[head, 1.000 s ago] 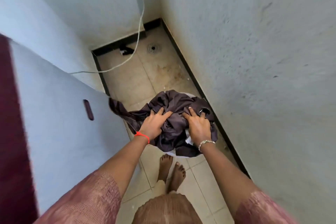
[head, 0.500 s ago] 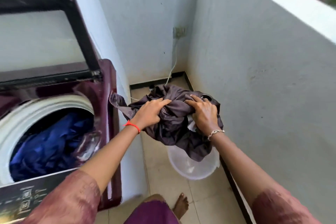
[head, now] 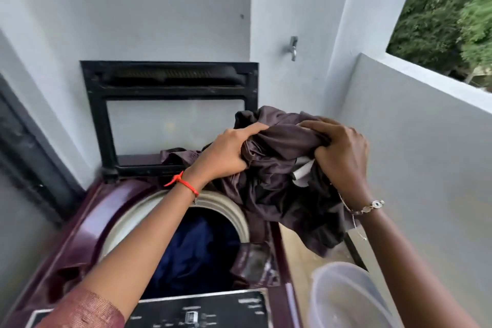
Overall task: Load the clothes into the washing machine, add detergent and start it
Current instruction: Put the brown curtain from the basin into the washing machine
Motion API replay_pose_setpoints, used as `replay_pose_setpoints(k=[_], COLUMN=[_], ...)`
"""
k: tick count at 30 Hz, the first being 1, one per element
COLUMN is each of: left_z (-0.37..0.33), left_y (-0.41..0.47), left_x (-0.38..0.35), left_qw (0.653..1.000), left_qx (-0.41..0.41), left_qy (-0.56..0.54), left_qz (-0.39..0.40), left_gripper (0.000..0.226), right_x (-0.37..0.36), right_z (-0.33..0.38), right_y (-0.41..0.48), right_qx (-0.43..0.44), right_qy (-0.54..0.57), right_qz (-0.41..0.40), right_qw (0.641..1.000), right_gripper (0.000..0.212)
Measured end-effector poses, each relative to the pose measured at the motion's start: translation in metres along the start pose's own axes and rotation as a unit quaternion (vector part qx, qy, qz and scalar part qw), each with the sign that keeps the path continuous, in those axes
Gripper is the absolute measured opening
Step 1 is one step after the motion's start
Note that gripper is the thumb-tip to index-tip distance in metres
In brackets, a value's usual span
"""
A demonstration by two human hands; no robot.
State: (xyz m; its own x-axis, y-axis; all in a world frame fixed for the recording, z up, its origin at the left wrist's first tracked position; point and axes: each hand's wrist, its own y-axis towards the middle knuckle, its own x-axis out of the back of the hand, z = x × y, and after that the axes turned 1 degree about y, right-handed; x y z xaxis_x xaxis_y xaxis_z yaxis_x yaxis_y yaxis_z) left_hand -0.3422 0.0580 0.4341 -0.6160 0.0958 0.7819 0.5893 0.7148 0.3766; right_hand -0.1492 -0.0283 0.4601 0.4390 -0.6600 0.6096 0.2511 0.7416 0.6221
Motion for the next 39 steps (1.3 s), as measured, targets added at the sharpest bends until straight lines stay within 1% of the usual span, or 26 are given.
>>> replay_pose_setpoints(k=[3,6,10,13,17,20,26,28,30,32,34,35,37,39], left_z=[0.024,0.049,0.082,0.1,0.123,0.135,0.167,0.175,0.183,0.191,0.196,0.197,0.198,0.199], left_y=[-0.031,-0.062,-0.101,-0.125,-0.147,-0.16,-0.177,-0.182,-0.186,-0.191,-0.195,-0.197,-0.2,-0.201], left_x=[0.043,0.069,0.083,0.082,0.078,0.068,0.034,0.022,0.007,-0.007,-0.023,-0.031,-0.043,-0.05], left_qw=[0.998,0.996,0.992,0.987,0.983,0.982,0.983,0.984,0.985,0.984,0.983,0.982,0.975,0.965], left_qx=[-0.02,-0.022,-0.005,0.014,0.039,0.07,0.111,0.129,0.144,0.163,0.175,0.179,0.194,0.218], left_qy=[-0.062,-0.082,-0.102,-0.131,-0.145,-0.137,-0.119,-0.106,-0.091,-0.07,-0.047,-0.034,-0.005,0.007], left_qz=[-0.017,-0.034,-0.076,-0.093,-0.104,-0.108,-0.08,-0.059,-0.032,-0.004,0.032,0.056,0.108,0.147], left_gripper=[0.064,0.059,0.061,0.064,0.065,0.059,0.055,0.052,0.05,0.049,0.052,0.055,0.064,0.071], right_x=[-0.022,-0.042,-0.073,-0.091,-0.115,-0.137,-0.184,-0.198,-0.21,-0.22,-0.224,-0.224,-0.223,-0.221], right_z=[0.052,0.096,0.138,0.155,0.165,0.161,0.13,0.113,0.095,0.073,0.051,0.042,0.031,0.028], right_y=[-0.003,-0.008,-0.018,-0.028,-0.043,-0.056,-0.097,-0.113,-0.127,-0.139,-0.151,-0.157,-0.164,-0.159], right_qx=[0.0,0.009,0.03,0.026,0.008,-0.026,-0.084,-0.103,-0.095,-0.067,-0.032,-0.025,-0.033,-0.034], right_qy=[0.055,0.069,0.089,0.102,0.112,0.119,0.141,0.148,0.13,0.113,0.094,0.066,-0.013,-0.047], right_qz=[-0.024,-0.025,0.008,0.022,0.034,0.049,0.083,0.114,0.16,0.244,0.35,0.396,0.473,0.531], right_qw=[0.998,0.997,0.996,0.994,0.993,0.991,0.983,0.977,0.974,0.961,0.931,0.916,0.881,0.846], right_gripper=[0.062,0.062,0.062,0.061,0.061,0.062,0.064,0.066,0.064,0.062,0.069,0.073,0.081,0.083])
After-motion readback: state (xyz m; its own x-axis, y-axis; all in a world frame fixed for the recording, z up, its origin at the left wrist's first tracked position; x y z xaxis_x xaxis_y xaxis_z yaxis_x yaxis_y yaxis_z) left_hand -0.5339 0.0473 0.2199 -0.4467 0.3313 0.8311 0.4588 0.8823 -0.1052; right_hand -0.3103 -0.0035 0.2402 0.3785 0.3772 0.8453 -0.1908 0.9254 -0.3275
